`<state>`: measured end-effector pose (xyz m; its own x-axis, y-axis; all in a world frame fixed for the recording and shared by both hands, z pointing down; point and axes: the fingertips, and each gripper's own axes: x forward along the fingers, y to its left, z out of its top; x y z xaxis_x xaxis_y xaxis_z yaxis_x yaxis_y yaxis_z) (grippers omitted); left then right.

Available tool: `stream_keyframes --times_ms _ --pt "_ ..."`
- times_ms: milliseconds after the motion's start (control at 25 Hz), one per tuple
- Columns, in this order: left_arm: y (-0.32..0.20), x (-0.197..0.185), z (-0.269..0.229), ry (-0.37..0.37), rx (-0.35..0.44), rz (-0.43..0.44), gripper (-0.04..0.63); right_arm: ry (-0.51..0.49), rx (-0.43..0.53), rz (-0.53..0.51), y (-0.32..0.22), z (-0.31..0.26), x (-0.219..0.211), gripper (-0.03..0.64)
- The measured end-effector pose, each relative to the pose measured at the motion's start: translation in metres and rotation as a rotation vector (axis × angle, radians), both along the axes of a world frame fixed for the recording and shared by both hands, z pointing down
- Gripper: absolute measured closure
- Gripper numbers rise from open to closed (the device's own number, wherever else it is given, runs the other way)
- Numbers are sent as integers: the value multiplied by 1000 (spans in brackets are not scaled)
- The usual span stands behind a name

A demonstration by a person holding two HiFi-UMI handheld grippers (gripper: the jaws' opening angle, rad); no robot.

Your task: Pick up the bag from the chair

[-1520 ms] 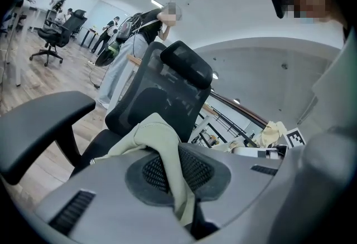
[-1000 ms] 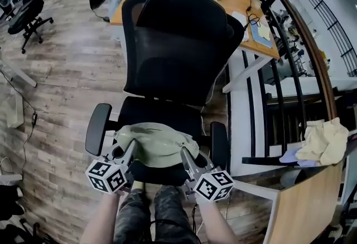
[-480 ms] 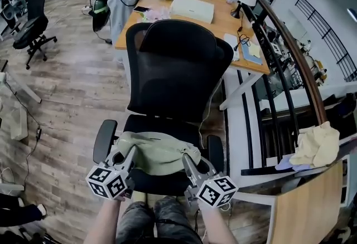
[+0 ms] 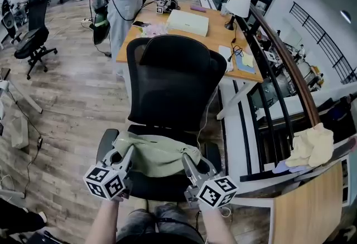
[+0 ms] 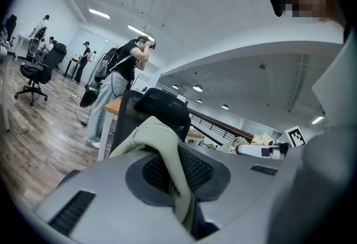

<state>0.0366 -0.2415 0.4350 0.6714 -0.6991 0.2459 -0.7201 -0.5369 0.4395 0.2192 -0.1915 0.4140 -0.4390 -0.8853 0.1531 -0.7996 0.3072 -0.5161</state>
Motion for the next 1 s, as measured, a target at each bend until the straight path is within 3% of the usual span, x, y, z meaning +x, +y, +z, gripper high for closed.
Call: stream_keyframes --times_ms 600,1000 --pt "-15 -8 -70 26 110 -8 578 -24 114 1 -18 -69 -5 545" --pt "-21 -2 -124 -2 221 25 578 -34 192 7 -26 -121 2 545"
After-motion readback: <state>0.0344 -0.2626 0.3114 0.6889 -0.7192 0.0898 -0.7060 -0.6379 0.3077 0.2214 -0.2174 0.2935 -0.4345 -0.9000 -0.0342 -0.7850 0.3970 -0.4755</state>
